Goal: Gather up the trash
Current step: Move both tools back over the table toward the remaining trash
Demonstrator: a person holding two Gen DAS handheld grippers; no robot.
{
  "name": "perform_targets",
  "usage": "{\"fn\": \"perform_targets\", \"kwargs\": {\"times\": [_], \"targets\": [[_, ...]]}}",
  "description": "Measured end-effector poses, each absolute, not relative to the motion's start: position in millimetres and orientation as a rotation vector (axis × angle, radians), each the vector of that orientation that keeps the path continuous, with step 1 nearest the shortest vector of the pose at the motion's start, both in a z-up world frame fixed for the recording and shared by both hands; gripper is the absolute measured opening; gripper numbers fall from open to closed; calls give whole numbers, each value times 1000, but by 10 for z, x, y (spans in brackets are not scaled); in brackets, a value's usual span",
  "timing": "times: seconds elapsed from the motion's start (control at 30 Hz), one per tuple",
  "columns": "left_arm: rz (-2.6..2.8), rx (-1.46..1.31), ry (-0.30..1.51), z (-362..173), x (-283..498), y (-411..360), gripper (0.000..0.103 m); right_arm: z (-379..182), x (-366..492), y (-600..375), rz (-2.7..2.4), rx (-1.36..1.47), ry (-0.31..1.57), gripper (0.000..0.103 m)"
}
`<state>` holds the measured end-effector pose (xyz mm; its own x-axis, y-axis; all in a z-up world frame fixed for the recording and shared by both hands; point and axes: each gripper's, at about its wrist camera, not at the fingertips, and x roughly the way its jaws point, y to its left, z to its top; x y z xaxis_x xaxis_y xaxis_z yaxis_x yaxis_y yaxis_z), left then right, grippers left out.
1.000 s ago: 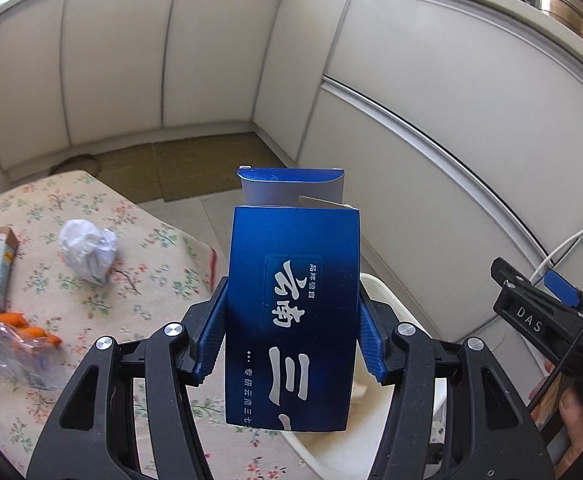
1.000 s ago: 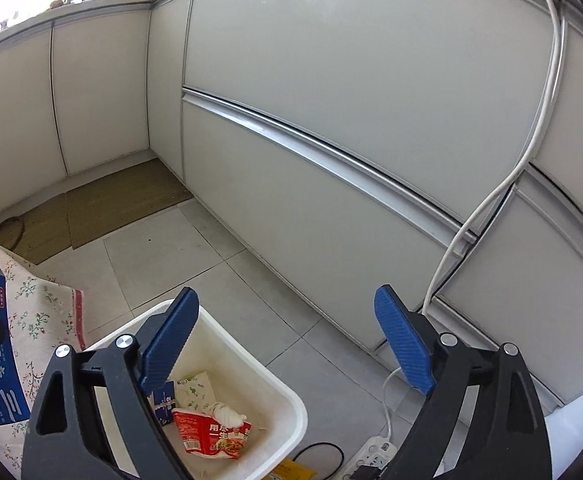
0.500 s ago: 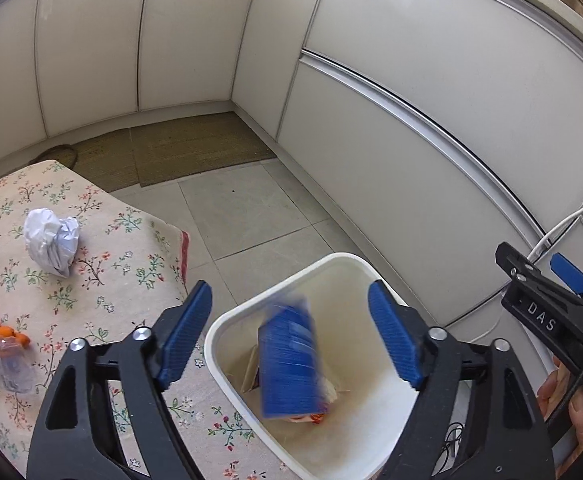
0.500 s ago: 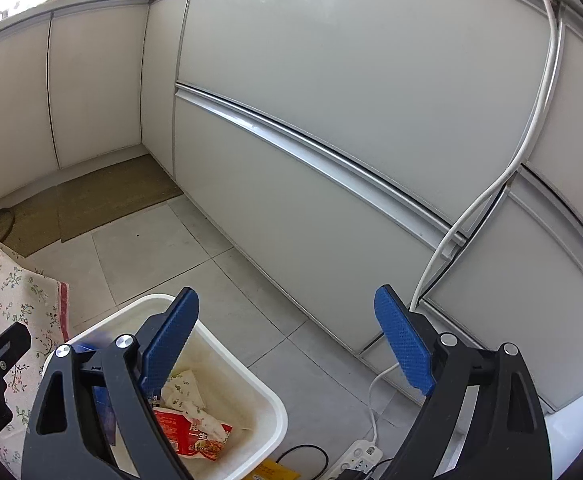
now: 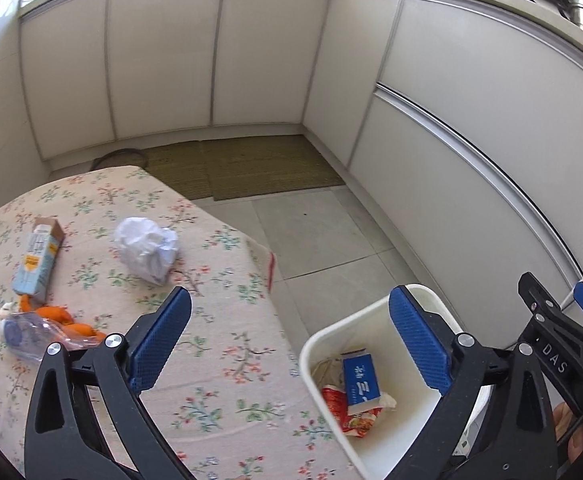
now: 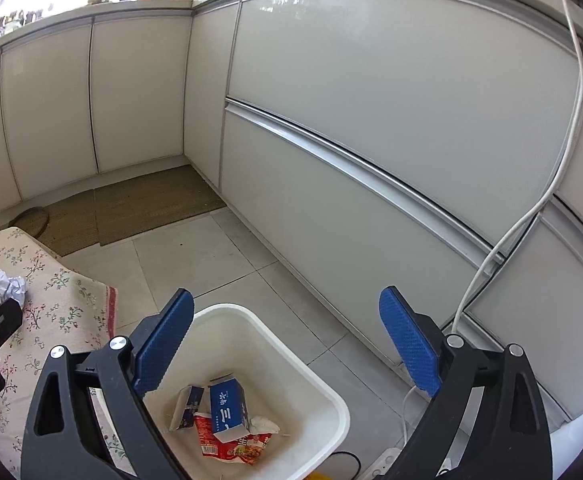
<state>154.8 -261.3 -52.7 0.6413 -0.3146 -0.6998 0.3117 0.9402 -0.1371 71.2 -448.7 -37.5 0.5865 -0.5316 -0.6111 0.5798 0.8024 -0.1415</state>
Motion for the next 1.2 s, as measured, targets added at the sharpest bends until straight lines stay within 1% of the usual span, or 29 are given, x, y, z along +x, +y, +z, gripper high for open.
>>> {"fn": "perform_targets", "kwargs": {"times": [0.2,0.3,0.87,1.2], "targets": [[-287,-21,821,-529,1608,-2254,96,-345,841,-4169,-581,59,671,92],[-258,-32,831,-527,1640,-2077,96,-330,910,-3977,-550,43,661,95],[-88,-64,853,-570,1736,-998,96,-459,1303,-2906,-377,-21,687,95],[9,-87,914,-730,1904,-308,96,-538,1530,-2249,-234,-34,706,95]]}}
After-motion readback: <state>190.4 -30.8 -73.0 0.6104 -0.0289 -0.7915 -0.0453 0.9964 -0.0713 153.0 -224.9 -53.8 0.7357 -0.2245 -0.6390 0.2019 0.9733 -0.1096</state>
